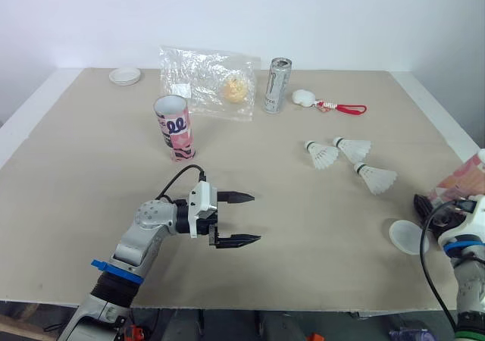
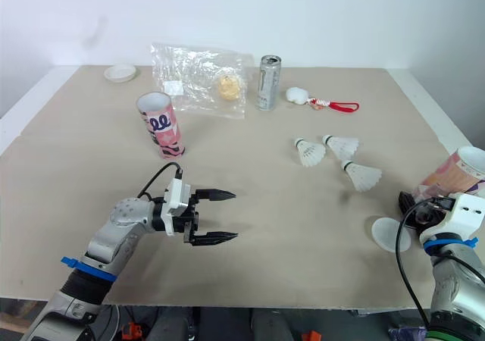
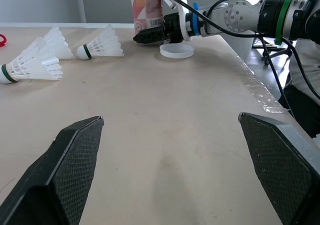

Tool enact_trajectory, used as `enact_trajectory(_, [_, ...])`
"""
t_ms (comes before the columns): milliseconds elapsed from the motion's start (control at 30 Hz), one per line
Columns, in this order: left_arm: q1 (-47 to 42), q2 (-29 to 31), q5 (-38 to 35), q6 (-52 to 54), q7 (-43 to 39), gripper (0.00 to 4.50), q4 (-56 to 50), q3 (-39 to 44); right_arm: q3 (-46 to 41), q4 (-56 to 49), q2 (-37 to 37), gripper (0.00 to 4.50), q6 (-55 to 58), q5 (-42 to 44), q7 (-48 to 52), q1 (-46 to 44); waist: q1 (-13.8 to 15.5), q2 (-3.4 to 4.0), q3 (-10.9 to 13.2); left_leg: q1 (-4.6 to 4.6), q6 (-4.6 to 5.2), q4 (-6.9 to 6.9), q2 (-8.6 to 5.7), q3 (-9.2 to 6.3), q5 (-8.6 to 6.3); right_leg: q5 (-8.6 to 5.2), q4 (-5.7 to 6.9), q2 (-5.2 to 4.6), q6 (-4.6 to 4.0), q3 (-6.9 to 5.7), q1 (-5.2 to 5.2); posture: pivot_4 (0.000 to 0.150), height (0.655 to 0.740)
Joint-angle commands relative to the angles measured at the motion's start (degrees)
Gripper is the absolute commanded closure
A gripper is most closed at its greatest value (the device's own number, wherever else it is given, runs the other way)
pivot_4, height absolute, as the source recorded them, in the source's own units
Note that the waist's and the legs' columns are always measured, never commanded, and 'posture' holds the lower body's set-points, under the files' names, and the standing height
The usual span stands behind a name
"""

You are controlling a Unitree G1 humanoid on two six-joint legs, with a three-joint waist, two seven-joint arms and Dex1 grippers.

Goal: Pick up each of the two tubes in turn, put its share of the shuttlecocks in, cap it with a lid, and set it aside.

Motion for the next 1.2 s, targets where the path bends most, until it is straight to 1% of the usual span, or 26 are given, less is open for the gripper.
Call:
enact_trajectory(33, [-0.4, 0.7, 0.2, -0.7, -0.4, 0.00, -0.5, 0.2, -2.4, -5.9, -1.7, 0.11, 0.4, 1.4, 0.6, 2.7, 0.0, 0.01, 0.0, 0.00, 0.00, 0.00, 0.00, -0.01, 0.00, -0.01, 0.00, 0.00, 0.00, 0.00, 0.00, 0.150, 0.7400])
enact_trajectory(167, [-0.5, 0.9, 0.3, -0.9, -0.7, 0.00, -0.2, 0.1, -3.4, -14.2, -1.2, 0.11, 3.7, 3.3, 0.1, 7.8, 0.1, 0.05, 0.0, -0.02, 0.00, -0.01, -0.01, -0.02, 0.00, -0.04, 0.00, 0.00, 0.01, 0.01, -0.01, 0.150, 0.7400])
enact_trajectory(300, [-1.1, 0.6, 0.5, -1.1, -1.1, 0.00, 0.5, -0.3, -4.3, -19.9, -0.8, 0.11, 5.8, 3.7, -1.0, 11.7, 0.1, 0.07, 0.0, -0.01, 0.00, -0.01, -0.01, -0.03, 0.00, -0.04, 0.00, 0.00, 0.00, 0.00, -0.01, 0.150, 0.7400])
enact_trajectory(467, [-2.4, -0.1, 1.0, -2.1, -2.2, 0.00, 2.5, -1.0, -5.9, -27.4, 0.2, 0.11, 10.2, 6.2, -1.4, 16.8, 0.1, 0.07, 0.0, -0.01, 0.00, 0.01, -0.01, -0.02, 0.00, -0.04, -0.01, -0.01, -0.01, 0.01, -0.01, 0.150, 0.7400])
enact_trajectory(667, [-3.0, -0.4, 1.2, -2.8, -2.7, 0.00, 3.6, -1.2, -8.3, -31.9, 0.6, 0.11, 13.3, 7.8, -0.7, 22.5, 0.1, 0.10, -0.1, -0.03, -0.01, -0.01, 0.00, -0.03, -0.01, -0.07, -0.02, -0.01, -0.03, 0.00, -0.02, 0.150, 0.7400])
enact_trajectory(767, [-3.2, -0.5, 1.3, -3.0, -3.0, 0.00, 4.0, -1.0, -10.0, -35.5, -0.2, 0.11, 14.1, 8.8, 2.2, 27.4, 0.1, 0.10, -0.1, -0.04, -0.01, -0.02, 0.00, -0.04, -0.01, -0.11, -0.03, -0.02, -0.04, -0.01, -0.03, 0.150, 0.7400])
enact_trajectory(900, [-3.4, -0.5, 1.5, -3.2, -3.1, 0.00, 4.7, -0.7, -12.7, -40.7, -1.8, 0.11, 14.2, 11.8, 9.0, 33.4, 0.1, 0.15, -0.1, -0.06, -0.02, -0.02, -0.01, -0.02, -0.02, -0.13, -0.03, -0.04, -0.03, 0.00, -0.04, 0.150, 0.7400])
enact_trajectory(1000, [-3.4, -0.5, 1.7, -3.6, -2.8, 0.00, 5.2, -0.5, -12.6, -43.3, -2.8, 0.11, 10.9, 11.1, 14.9, 37.0, 0.1, 0.11, -0.1, -0.04, -0.03, -0.01, 0.02, -0.02, -0.02, -0.13, -0.03, -0.03, -0.03, -0.02, -0.04, 0.150, 0.7400])
enact_trajectory(1100, [-3.4, -0.8, 1.9, -4.0, -1.8, 0.00, 5.9, 0.1, -9.6, -46.0, -3.9, 0.11, 4.9, 8.8, 20.7, 37.7, 0.1, 0.12, -0.1, -0.03, -0.03, 0.00, 0.01, -0.03, -0.03, -0.13, -0.03, -0.04, -0.03, -0.03, -0.05, 0.150, 0.7400])
enact_trajectory(1200, [-3.1, -1.2, 2.6, -4.8, 0.7, 0.00, 6.0, 0.9, -1.1, -49.2, -5.3, 0.11, 2.7, 7.0, 23.5, 34.4, -0.1, 0.01, 0.0, 0.02, -0.04, 0.01, 0.04, 0.03, -0.03, -0.12, -0.03, -0.05, -0.04, -0.02, -0.05, 0.150, 0.7400])
